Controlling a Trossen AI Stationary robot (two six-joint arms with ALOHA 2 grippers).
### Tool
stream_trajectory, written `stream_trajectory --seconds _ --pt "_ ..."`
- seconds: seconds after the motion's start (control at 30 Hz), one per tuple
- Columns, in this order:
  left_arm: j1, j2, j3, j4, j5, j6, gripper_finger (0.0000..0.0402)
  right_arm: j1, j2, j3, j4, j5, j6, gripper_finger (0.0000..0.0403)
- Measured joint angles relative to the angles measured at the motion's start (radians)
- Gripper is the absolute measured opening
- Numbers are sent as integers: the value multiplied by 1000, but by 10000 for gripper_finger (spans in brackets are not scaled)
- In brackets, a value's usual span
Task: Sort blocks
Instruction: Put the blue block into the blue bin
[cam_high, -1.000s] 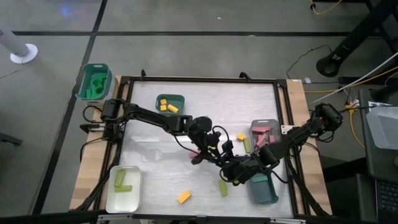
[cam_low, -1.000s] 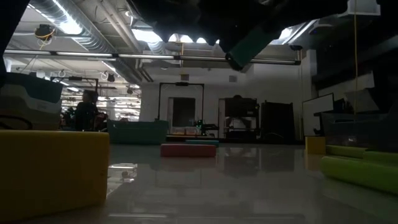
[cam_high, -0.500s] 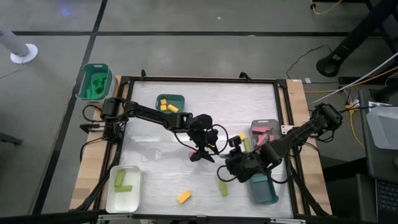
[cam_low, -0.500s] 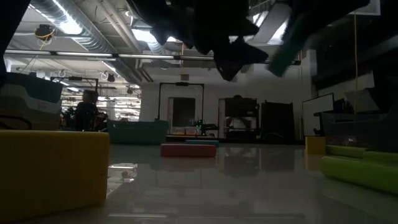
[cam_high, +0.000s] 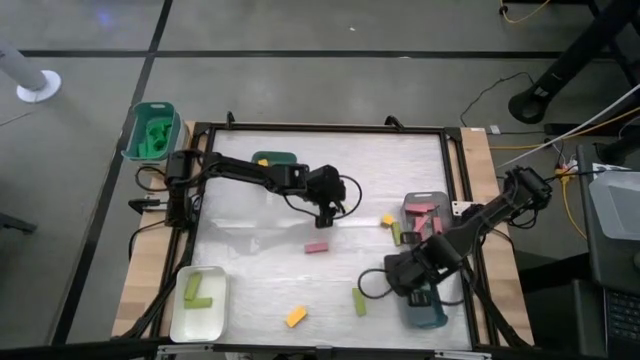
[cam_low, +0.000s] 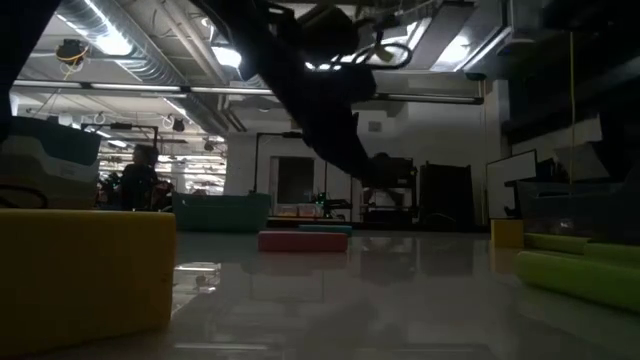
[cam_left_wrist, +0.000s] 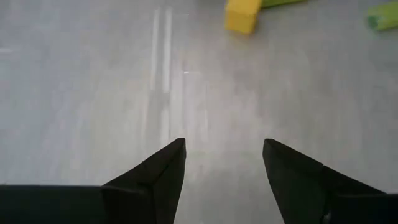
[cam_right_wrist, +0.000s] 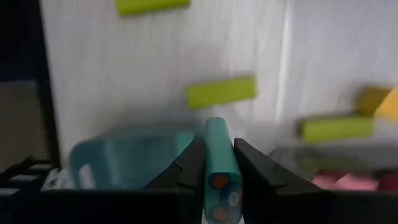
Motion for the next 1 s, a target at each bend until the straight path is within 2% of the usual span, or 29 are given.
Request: stream_trajectory --seconds 0.27,0.47,0.8,1.0 --pt "57 1 0 0 -4 -1 203 128 -1 0 -30 -59 247 69" --pt "99 1 -23 7 -4 -11 203 179 -1 0 -29 -48 249 69" --pt "167 3 -103 19 -4 -2 203 177 -1 0 -30 28 282 69" --pt "200 3 -140 69 -5 -11 203 177 -1 0 -30 30 282 70"
